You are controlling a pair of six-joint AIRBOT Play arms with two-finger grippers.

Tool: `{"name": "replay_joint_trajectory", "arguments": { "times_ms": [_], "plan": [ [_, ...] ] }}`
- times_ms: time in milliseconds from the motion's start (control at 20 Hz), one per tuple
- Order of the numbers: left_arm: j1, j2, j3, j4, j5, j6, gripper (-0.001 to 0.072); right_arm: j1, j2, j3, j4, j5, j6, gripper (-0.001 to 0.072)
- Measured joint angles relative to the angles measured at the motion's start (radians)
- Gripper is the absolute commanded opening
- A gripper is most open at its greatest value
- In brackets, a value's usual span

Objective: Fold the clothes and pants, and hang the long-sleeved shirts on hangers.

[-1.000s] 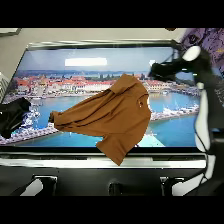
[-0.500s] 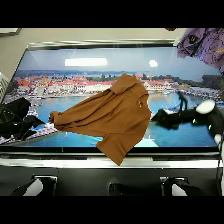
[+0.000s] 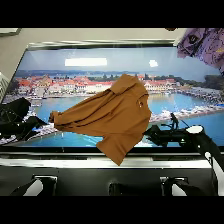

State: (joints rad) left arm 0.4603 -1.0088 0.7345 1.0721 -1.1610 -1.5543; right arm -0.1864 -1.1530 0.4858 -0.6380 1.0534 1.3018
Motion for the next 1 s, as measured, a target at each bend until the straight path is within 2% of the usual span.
{"name": "replay_joint_trajectory", "arguments": {
  "times_ms": [150,200,250,300,450,550,900,950,1000],
  "plan": [
    [0.0,-0.001,0.0,0.0,0.005,0.0,0.0718,0.045,-0.062,-0.008,0.042,-0.011,-0.028,0.0411],
    [0.0,-0.001,0.0,0.0,0.005,0.0,0.0718,0.08,-0.081,-0.009,0.052,-0.027,-0.029,0.0299],
    [0.0,-0.001,0.0,0.0,0.003,-0.005,0.0718,0.111,-0.094,-0.01,0.063,-0.044,-0.025,0.0107],
    [0.0,-0.001,0.0,0.0,-0.002,-0.011,0.0718,0.146,-0.106,-0.01,0.067,-0.069,-0.01,0.0031],
    [0.0,-0.003,-0.021,-0.001,-0.008,0.023,0.0717,0.198,-0.117,-0.005,0.092,-0.127,0.012,0.0031],
    [0.0,-0.007,-0.06,-0.014,0.01,0.079,0.0717,0.212,-0.117,0.014,0.101,-0.152,0.028,0.0031],
    [-0.013,-0.067,-0.2,-0.256,0.204,0.319,0.0714,0.227,-0.113,0.107,0.112,-0.164,0.072,0.0031],
    [-0.024,-0.089,-0.208,-0.293,0.231,0.346,0.0707,0.227,-0.112,0.116,0.112,-0.164,0.079,0.0031],
    [-0.036,-0.111,-0.212,-0.327,0.254,0.37,0.0645,0.227,-0.111,0.122,0.111,-0.164,0.08,0.0031]
  ]
}}
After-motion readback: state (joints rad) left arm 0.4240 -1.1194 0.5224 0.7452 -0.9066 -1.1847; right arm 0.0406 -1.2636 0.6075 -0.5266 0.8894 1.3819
